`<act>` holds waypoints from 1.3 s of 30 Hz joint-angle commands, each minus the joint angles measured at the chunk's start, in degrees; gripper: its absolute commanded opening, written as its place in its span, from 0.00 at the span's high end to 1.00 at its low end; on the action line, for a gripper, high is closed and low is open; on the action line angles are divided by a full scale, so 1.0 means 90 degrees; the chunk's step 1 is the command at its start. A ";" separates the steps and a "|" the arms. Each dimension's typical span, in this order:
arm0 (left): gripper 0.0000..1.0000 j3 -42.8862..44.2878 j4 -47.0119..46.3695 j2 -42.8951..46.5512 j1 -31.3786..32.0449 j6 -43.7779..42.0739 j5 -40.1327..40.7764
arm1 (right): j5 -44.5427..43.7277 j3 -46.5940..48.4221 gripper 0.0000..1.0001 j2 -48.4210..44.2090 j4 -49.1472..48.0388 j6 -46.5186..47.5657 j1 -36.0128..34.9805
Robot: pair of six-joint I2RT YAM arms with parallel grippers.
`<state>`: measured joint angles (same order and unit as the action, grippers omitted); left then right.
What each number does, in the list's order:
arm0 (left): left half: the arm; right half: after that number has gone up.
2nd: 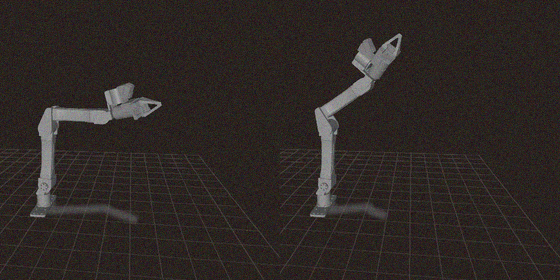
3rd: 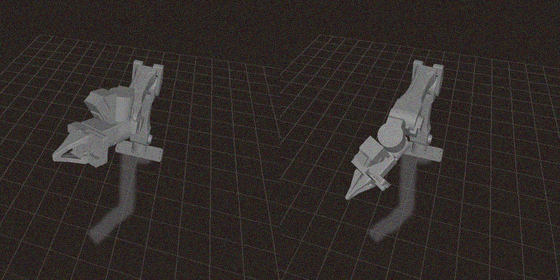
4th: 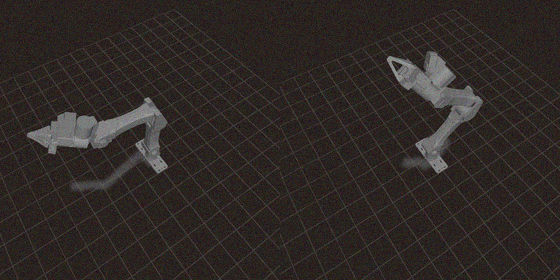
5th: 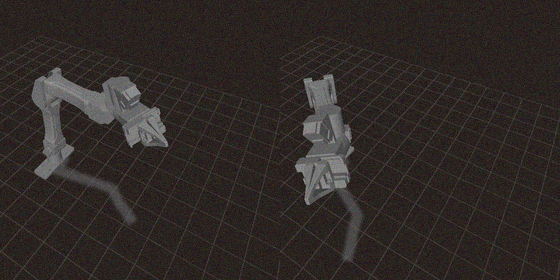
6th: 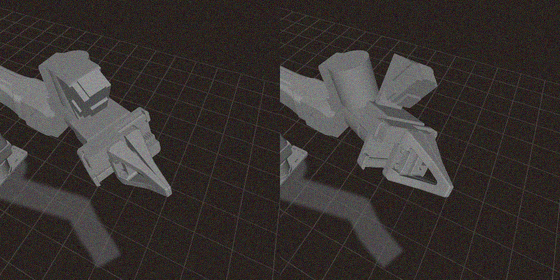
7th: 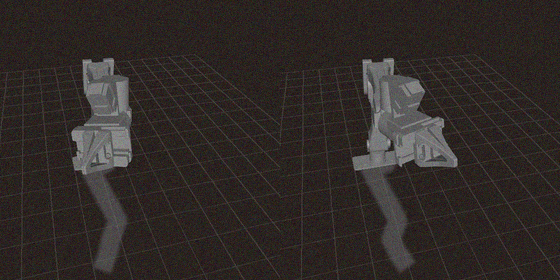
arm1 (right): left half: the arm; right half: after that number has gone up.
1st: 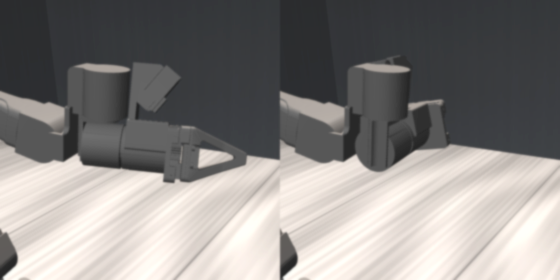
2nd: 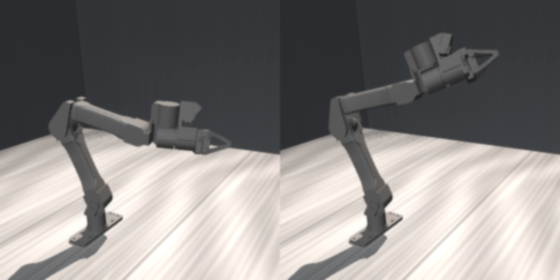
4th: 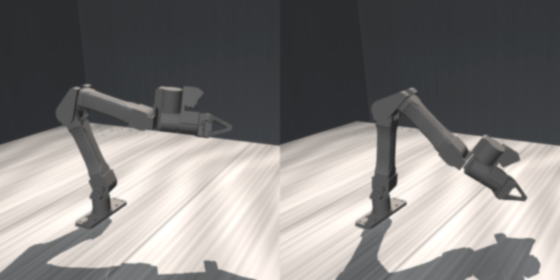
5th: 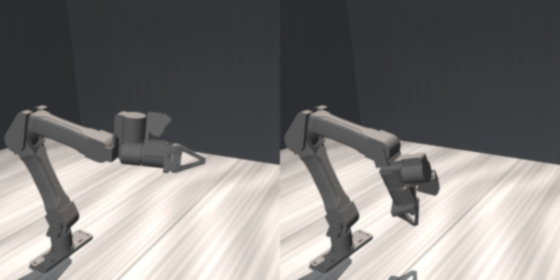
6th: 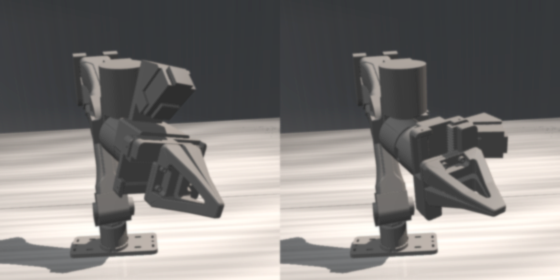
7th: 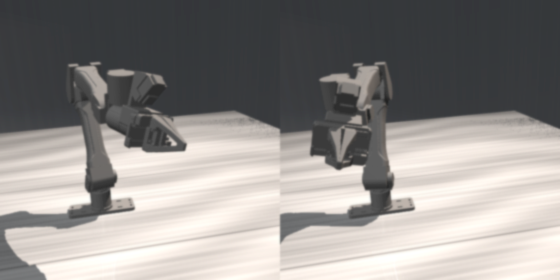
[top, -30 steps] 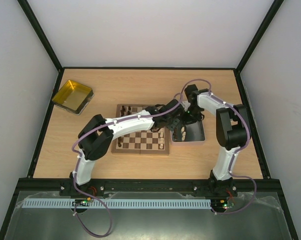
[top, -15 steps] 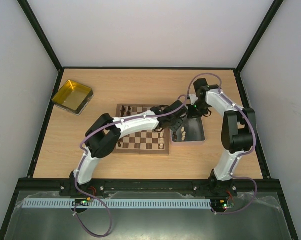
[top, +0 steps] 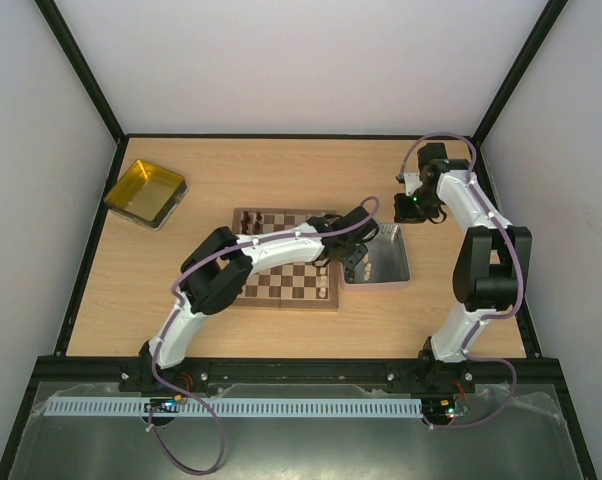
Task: Set up the chess pieces on the board
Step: Pick up the chess piece from the storage box.
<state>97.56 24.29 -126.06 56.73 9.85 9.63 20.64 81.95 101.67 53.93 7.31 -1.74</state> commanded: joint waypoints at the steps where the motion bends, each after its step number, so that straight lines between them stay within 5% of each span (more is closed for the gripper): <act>1: 0.64 0.0225 0.0354 -0.0180 0.0056 -0.0103 -0.0113 | 0.0065 0.0093 0.96 -0.0201 0.0341 0.0125 0.0034; 20: 0.70 0.1361 0.1930 -0.0480 0.0113 -0.0440 -0.0400 | 0.0110 0.0018 0.96 -0.0346 0.0401 0.0220 0.0096; 39: 0.74 0.1641 0.2132 -0.0935 0.0084 -0.0518 -0.0540 | 0.0093 -0.0143 0.97 -0.0403 0.0373 0.0311 0.0125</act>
<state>110.37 41.21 -132.38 57.36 5.78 4.91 21.52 81.03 99.46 55.48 9.50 -1.06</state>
